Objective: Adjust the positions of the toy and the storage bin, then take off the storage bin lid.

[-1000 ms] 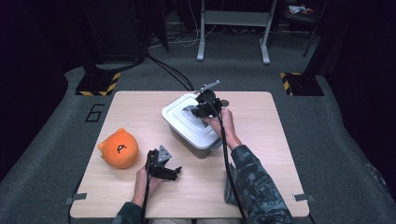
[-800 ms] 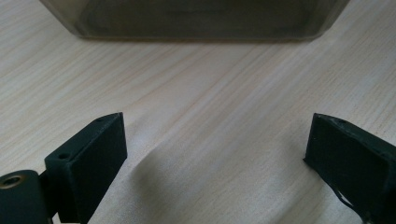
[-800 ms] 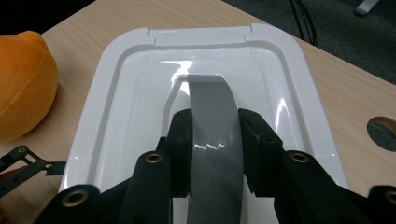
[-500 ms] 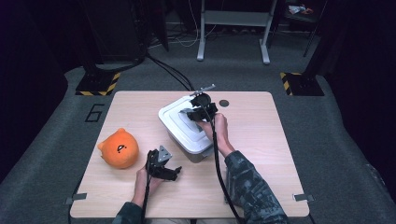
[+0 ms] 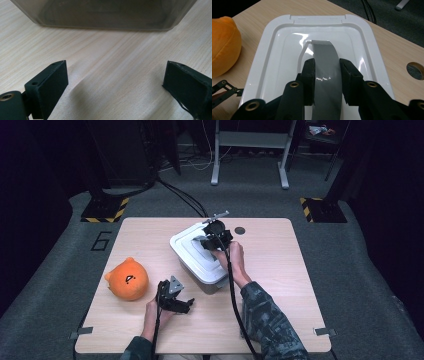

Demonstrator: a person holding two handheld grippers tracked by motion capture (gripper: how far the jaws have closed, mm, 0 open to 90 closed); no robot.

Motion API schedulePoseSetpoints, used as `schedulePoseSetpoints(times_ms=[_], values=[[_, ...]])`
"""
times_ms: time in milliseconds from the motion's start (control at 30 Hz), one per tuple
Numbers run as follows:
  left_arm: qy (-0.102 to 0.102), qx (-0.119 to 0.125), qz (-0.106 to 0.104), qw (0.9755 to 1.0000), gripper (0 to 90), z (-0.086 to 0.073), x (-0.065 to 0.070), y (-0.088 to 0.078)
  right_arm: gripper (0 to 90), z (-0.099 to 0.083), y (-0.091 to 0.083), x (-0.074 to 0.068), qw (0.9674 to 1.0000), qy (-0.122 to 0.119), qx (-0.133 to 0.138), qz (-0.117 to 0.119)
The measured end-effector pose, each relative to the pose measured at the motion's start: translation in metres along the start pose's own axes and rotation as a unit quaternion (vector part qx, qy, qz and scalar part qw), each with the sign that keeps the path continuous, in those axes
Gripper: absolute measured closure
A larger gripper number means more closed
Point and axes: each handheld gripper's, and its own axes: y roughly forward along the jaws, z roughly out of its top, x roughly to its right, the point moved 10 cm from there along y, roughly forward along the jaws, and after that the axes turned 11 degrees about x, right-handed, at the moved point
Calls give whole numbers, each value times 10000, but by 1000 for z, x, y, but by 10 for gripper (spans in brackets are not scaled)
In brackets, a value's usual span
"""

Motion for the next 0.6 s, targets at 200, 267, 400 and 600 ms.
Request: schedulePoseSetpoints(times_ms=[200,267,400,600], values=[[7,-19,-12,10000,54,0,0,0,670,7,-4,4,9999,-28,130,3],[13,-20,-8,10000,54,0,0,0,670,11,-8,4,9999,57,157,-12],[12,-22,-15,10000,54,0,0,0,670,18,-13,5,9997,-18,254,-10],[20,-20,-11,10000,54,0,0,0,669,23,-21,9,9995,-90,294,-37]])
